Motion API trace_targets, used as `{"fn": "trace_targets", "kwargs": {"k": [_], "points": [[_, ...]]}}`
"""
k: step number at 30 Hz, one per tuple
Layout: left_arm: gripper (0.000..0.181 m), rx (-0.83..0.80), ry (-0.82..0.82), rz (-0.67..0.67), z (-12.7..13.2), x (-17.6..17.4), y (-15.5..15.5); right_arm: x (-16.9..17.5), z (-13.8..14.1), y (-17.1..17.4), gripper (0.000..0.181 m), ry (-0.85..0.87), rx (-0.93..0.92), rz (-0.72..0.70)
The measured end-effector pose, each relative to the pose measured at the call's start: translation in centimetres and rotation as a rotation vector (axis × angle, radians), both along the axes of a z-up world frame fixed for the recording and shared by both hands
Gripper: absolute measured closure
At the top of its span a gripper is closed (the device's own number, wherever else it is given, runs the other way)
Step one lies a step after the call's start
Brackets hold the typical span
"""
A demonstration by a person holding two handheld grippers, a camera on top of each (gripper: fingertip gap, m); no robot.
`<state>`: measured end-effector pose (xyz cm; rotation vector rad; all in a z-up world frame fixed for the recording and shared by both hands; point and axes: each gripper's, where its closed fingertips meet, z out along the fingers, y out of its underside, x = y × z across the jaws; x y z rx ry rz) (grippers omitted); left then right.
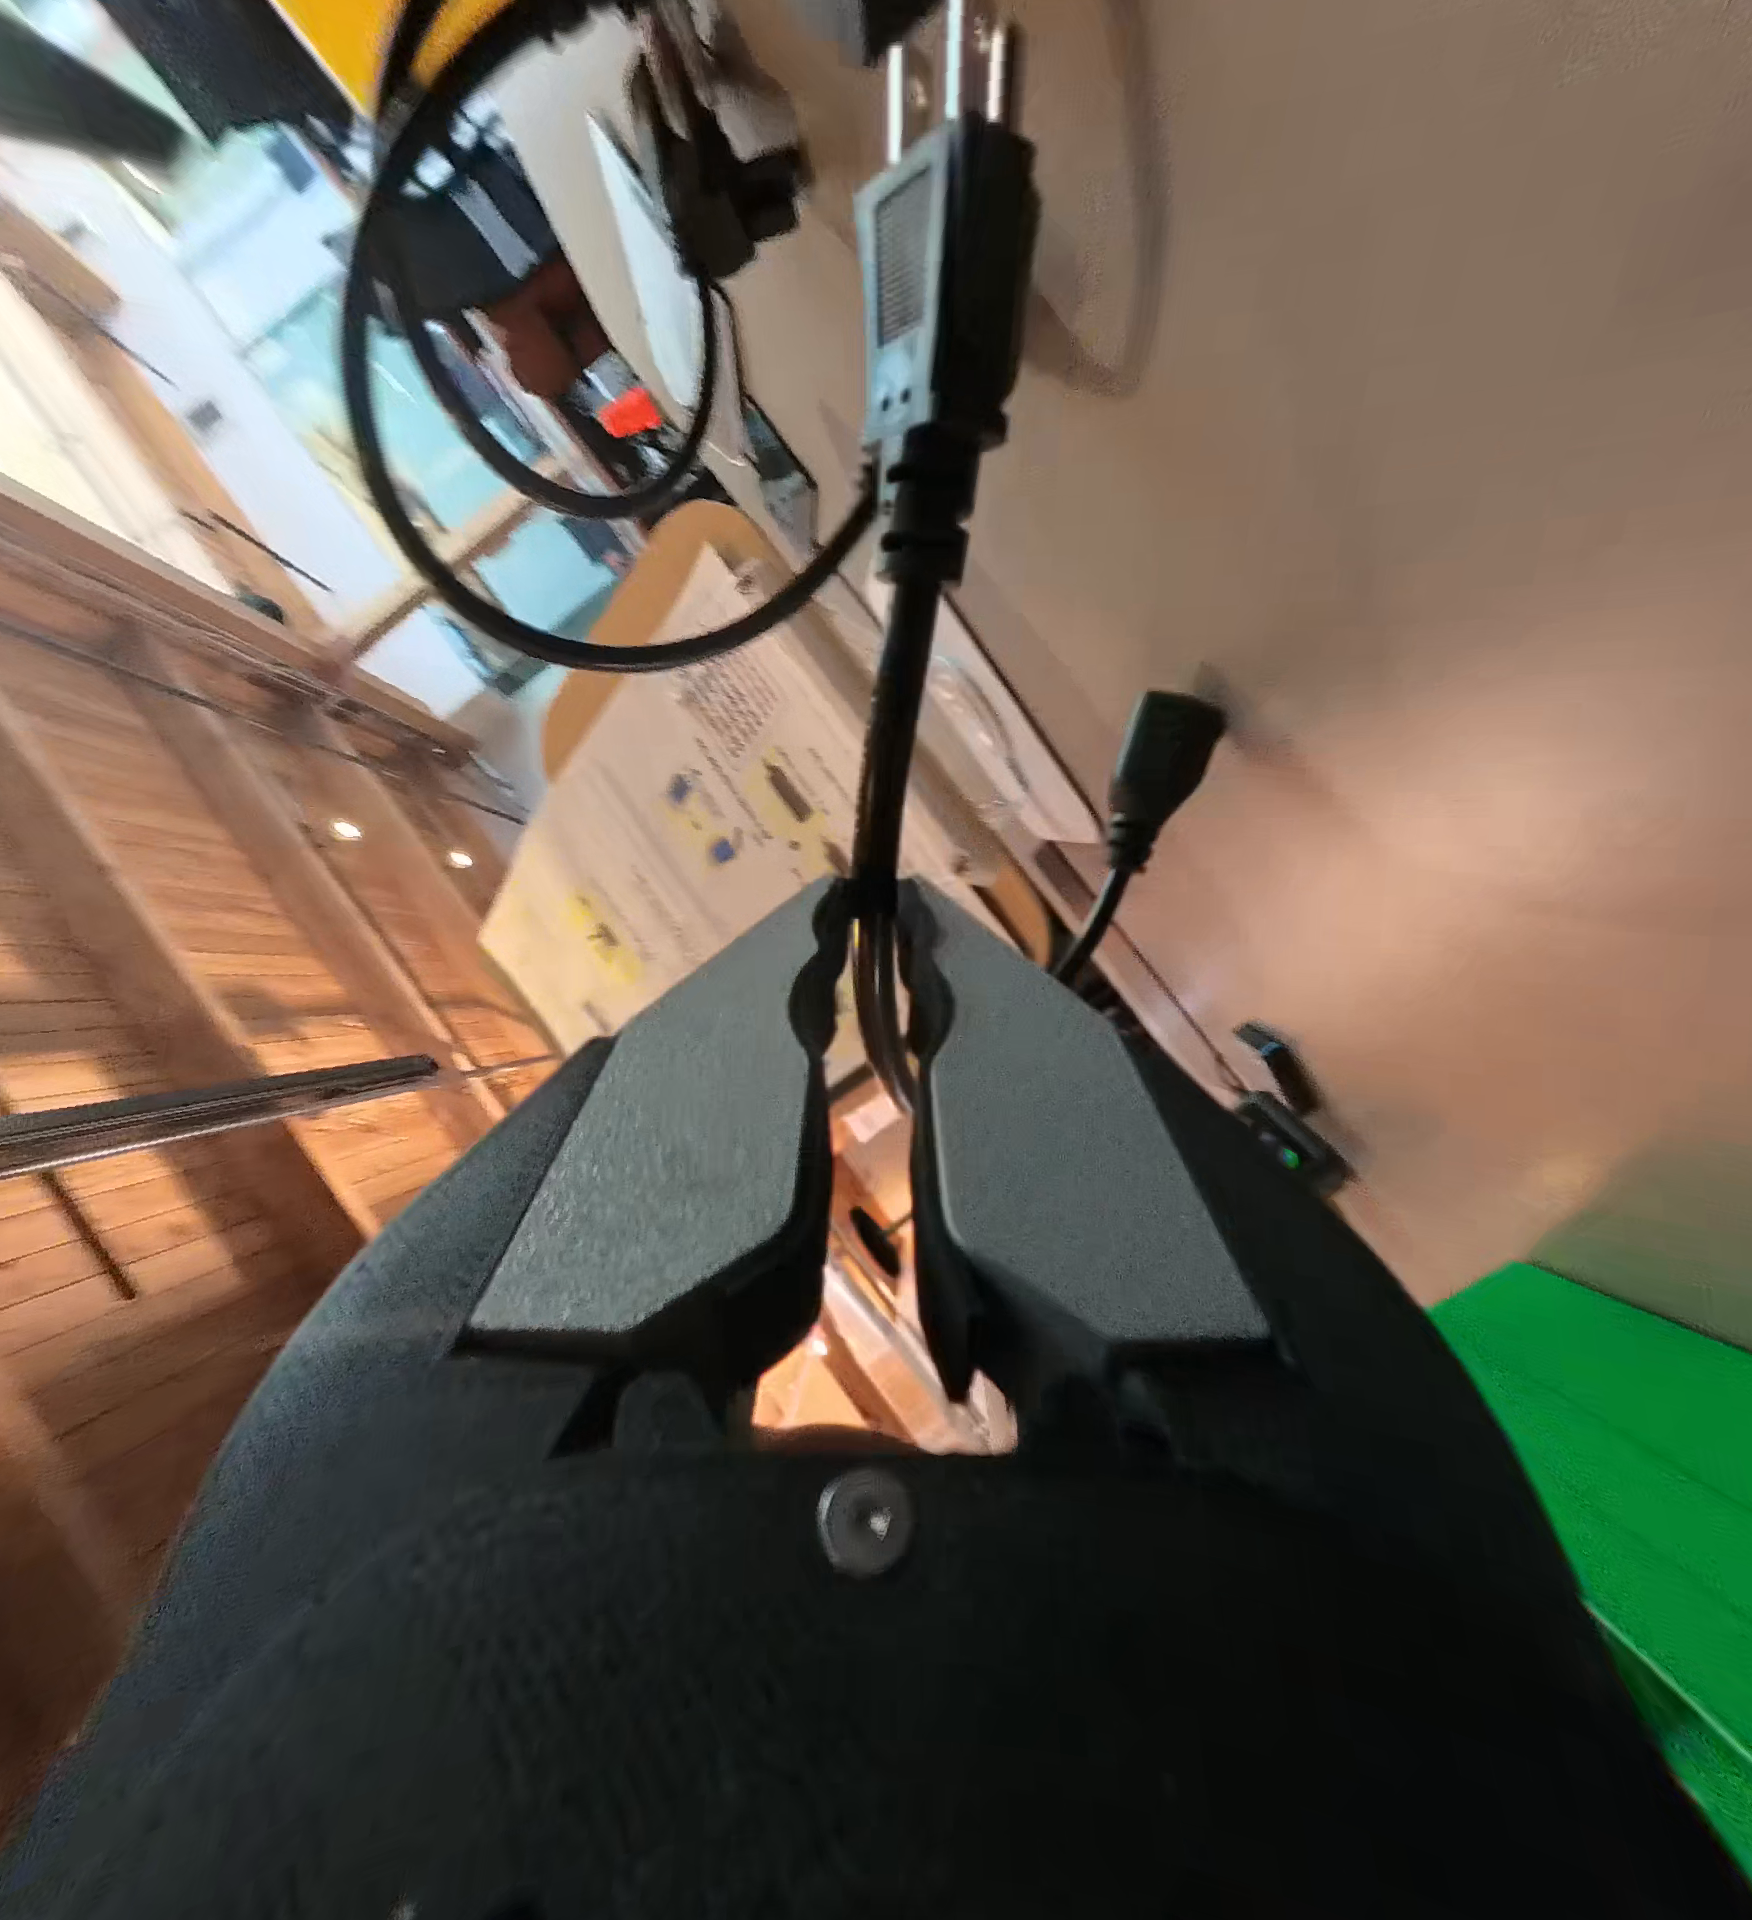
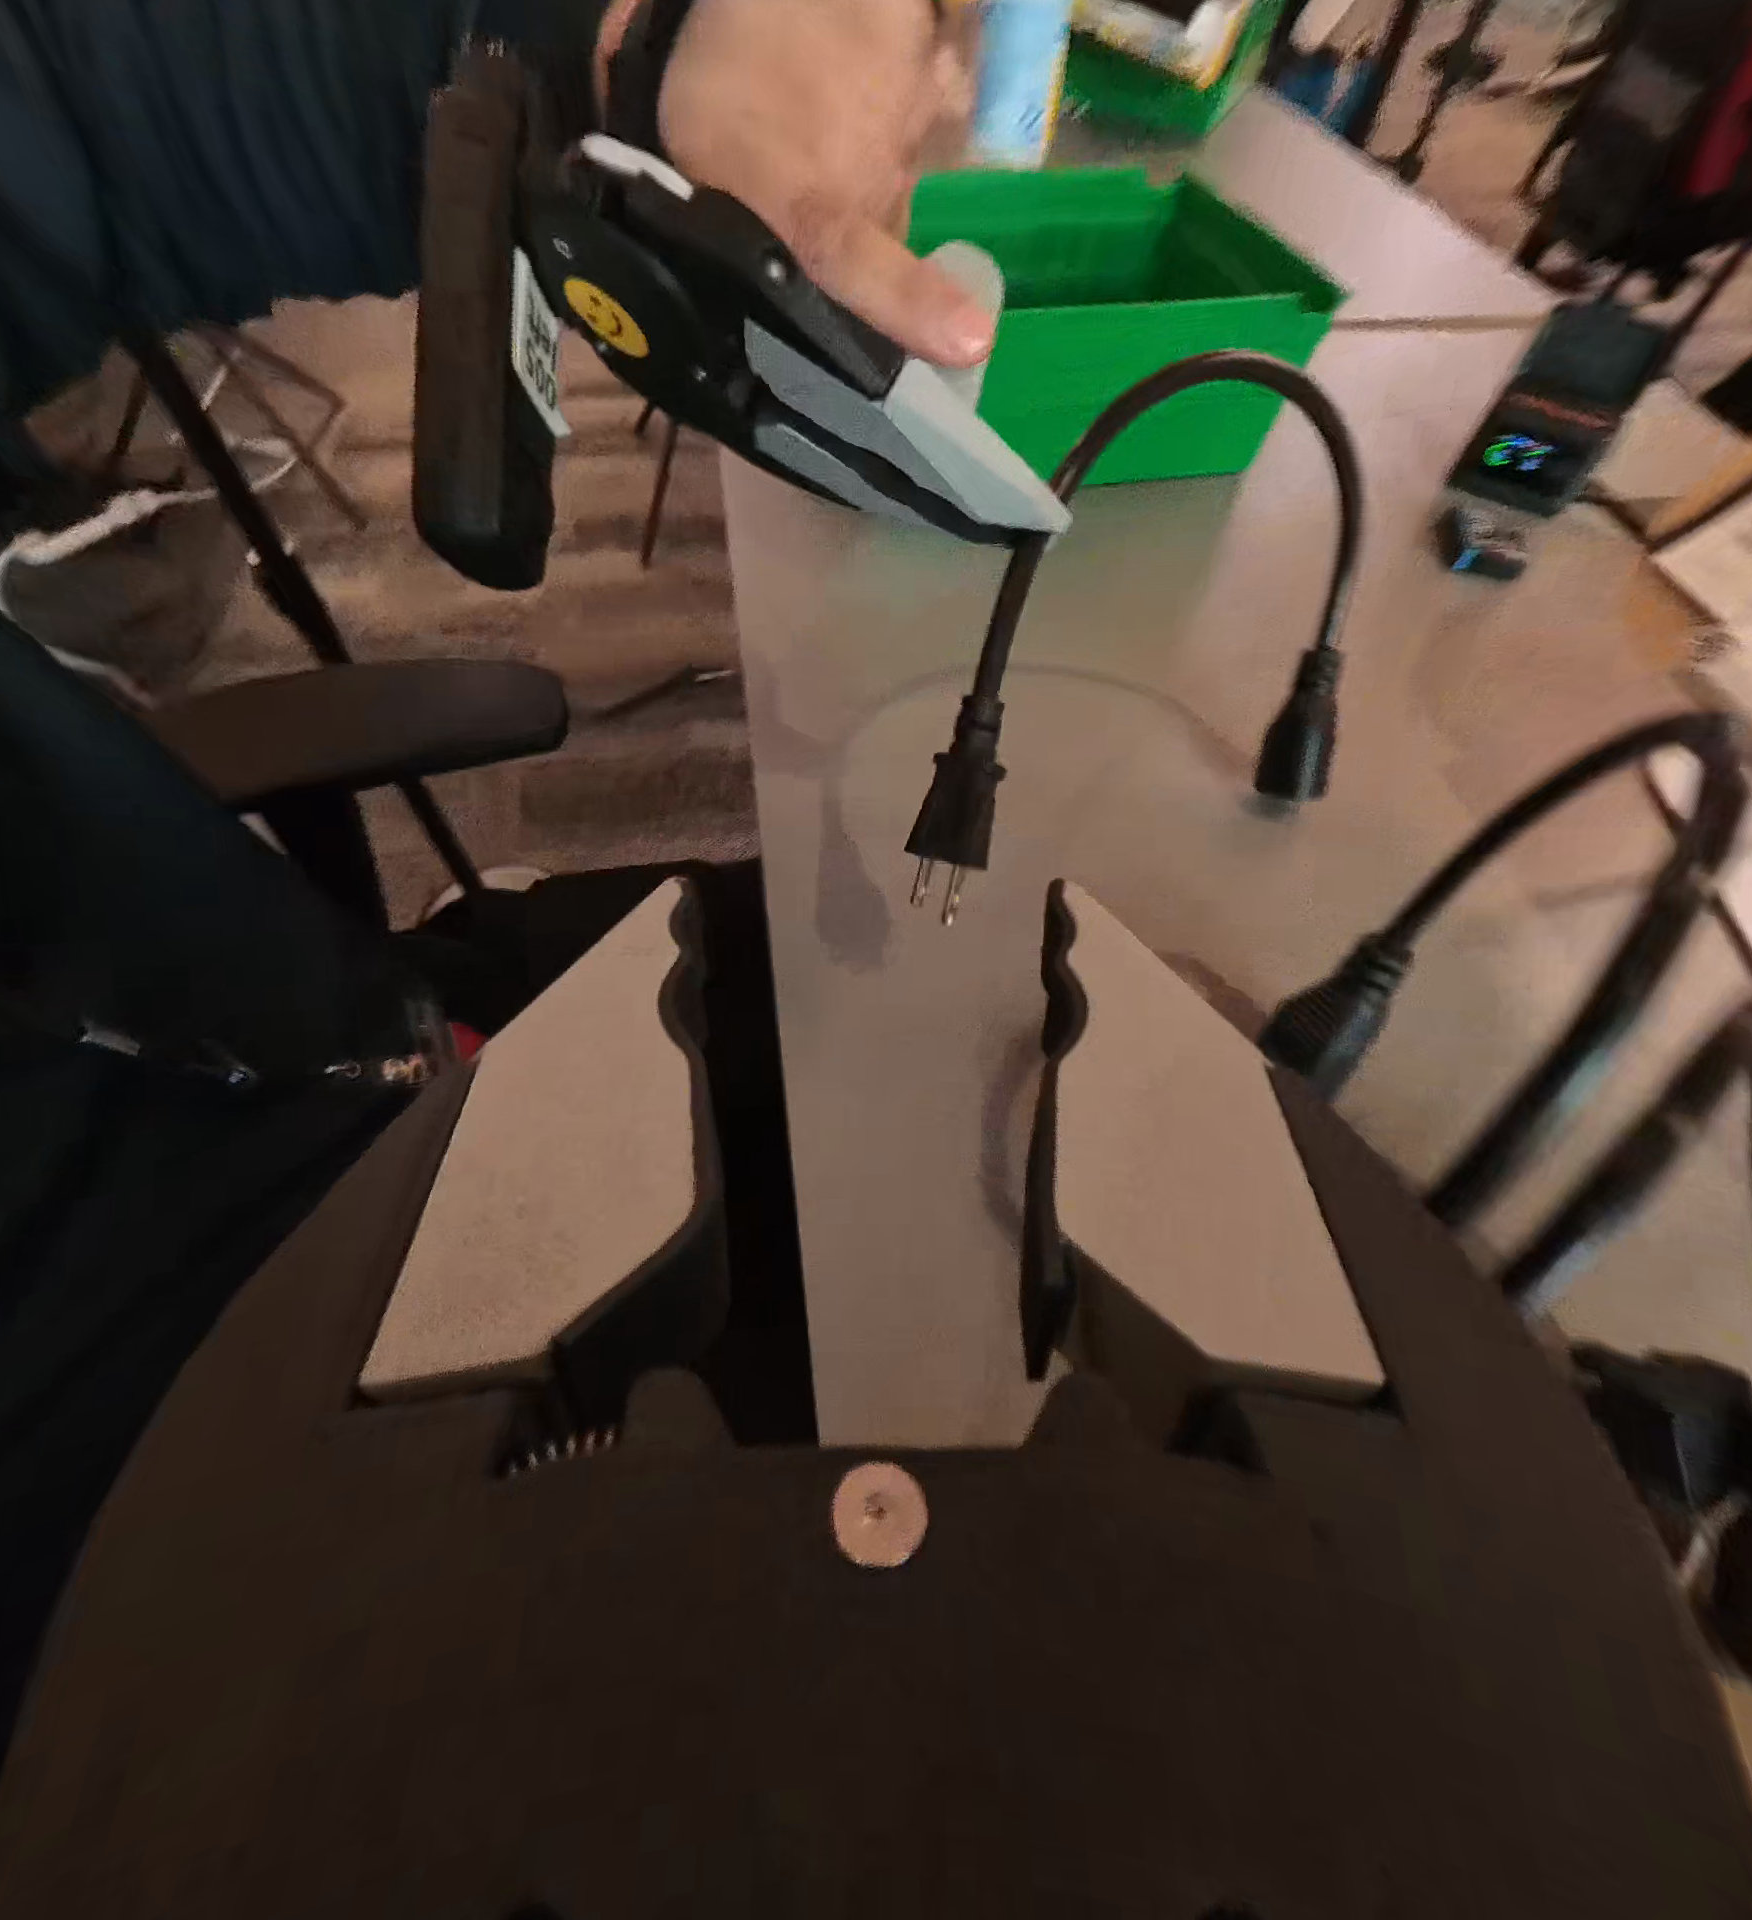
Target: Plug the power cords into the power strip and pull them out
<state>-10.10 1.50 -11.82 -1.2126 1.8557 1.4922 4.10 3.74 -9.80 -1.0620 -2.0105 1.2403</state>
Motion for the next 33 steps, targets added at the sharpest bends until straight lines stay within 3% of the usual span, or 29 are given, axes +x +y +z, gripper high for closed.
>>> {"fn": "trace_targets", "kwargs": {"k": [5,10,14,18,21,24,28,30,33], "points": [[0.175,0.137,0.033,-0.121,3.0,2.3,-1.2,-4.5,-0.9,-3.1,0.115,-0.176,-0.072,0.119],[0.175,0.213,0.009,-0.132,4.0,2.6,-2.0,-6.5,-1.6,-8.1,0.120,-0.368,-0.387,0.330],[0.174,0.269,-0.023,-0.126,4.3,2.3,-2.3,-7.8,-1.2,-10.0,0.162,-0.311,-0.508,0.405],[0.175,0.320,-0.130,-0.089,4.9,1.5,-2.8,-8.1,-0.2,-10.4,0.163,-0.301,-0.640,0.444],[0.173,0.302,-0.230,-0.003,4.2,0.3,-2.7,-9.1,-1.1,-9.9,0.164,-0.269,-0.563,0.369],[0.174,0.311,-0.469,0.079,4.2,-0.3,-3.0,-9.9,-1.8,-9.6,0.164,-0.240,-0.480,0.296],[0.147,0.278,-0.909,0.209,4.4,-1.3,-4.1,-10.5,-3.3,-9.1,0.166,-0.198,-0.403,0.190],[0.145,0.164,-1.215,0.316,2.8,-1.4,-4.9,-11.0,-3.7,-8.4,0.167,-0.156,-0.371,0.123],[0.139,-0.048,-1.662,0.374,0.7,1.6,-5.7,-11.6,-3.7,-7.3,0.167,-0.077,-0.275,0.021]]}}
